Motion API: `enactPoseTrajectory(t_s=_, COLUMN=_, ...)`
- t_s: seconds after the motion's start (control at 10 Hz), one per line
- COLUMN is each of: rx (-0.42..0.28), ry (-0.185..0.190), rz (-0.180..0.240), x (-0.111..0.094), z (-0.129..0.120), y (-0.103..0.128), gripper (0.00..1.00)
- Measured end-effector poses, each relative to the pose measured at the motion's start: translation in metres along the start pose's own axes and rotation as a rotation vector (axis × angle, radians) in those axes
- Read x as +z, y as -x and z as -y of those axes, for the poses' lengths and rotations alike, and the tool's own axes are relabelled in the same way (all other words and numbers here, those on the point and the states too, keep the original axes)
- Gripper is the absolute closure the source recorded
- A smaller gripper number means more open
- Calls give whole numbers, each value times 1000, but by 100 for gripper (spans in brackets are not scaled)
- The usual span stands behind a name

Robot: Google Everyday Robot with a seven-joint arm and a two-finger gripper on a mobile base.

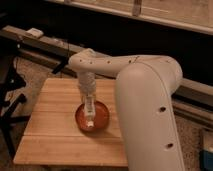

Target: Place the bottle in the ceramic bowl

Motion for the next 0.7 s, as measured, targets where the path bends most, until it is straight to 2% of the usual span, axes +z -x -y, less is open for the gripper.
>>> enactPoseTrajectory(t_s=0.1, rx=-2, ry=-2, rz=-3, x=4, z=-1, y=0, gripper=21)
enactPoseTrajectory(t_s=0.4, rx=8, ry=-7, rz=-4, x=13, z=0, y=-1, gripper=20)
enactPoseTrajectory(t_s=0.7, rx=8, ry=-6, rz=-1, x=14, z=-2, y=0, gripper=20)
